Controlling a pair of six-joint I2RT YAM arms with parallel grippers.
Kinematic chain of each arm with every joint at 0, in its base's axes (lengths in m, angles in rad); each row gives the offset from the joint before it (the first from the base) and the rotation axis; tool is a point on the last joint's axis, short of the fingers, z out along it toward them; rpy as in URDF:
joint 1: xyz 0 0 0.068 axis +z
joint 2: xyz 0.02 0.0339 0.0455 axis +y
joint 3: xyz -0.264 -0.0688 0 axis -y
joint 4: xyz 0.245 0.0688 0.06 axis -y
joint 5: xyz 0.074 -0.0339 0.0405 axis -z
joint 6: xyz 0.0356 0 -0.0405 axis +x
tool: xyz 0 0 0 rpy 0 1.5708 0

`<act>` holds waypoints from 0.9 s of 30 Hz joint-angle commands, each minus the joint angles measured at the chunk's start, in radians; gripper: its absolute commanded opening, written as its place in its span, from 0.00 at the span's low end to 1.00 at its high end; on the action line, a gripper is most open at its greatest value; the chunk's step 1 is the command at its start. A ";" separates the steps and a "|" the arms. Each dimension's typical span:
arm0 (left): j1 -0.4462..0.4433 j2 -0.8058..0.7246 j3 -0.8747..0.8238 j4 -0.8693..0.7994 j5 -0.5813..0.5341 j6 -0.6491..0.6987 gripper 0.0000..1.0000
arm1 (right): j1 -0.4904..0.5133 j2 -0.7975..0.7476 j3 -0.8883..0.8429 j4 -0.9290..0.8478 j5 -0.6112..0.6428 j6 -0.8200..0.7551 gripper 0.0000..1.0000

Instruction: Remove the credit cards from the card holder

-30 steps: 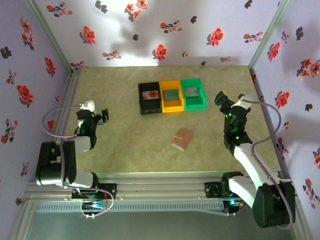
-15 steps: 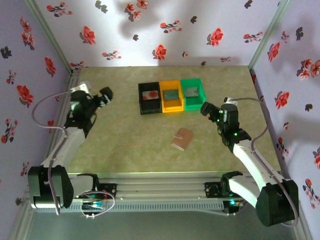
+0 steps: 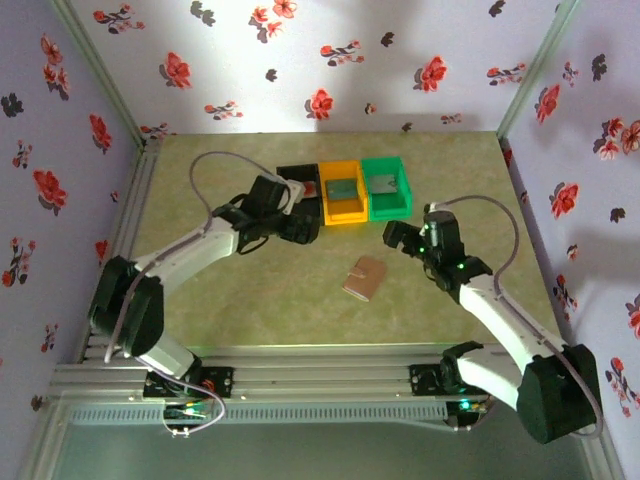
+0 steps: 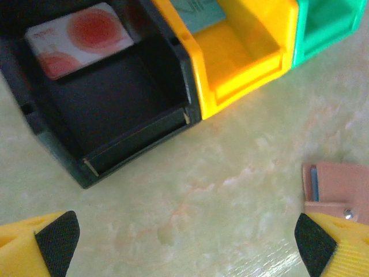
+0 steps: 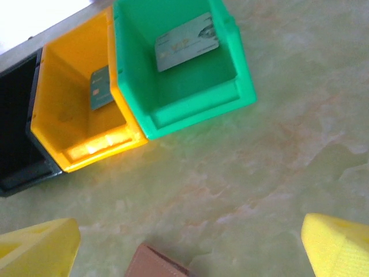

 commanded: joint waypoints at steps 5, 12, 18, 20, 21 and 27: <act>-0.121 0.203 0.277 -0.383 0.029 0.356 1.00 | 0.010 0.038 0.011 0.024 -0.032 -0.006 0.99; -0.171 0.315 0.372 -0.427 0.137 0.381 0.97 | 0.012 0.023 -0.010 0.042 -0.033 -0.001 0.99; -0.259 0.382 0.411 -0.464 0.136 0.475 0.89 | 0.012 0.027 -0.015 0.060 -0.042 0.005 0.99; -0.279 0.387 0.404 -0.445 0.141 0.503 0.88 | 0.013 0.029 -0.017 0.060 -0.048 0.006 0.99; -0.287 0.389 0.402 -0.437 0.139 0.515 0.88 | 0.013 0.029 -0.018 0.062 -0.048 0.006 0.99; -0.309 0.414 0.400 -0.362 0.086 0.549 0.88 | 0.013 0.007 -0.023 0.058 -0.035 0.006 0.99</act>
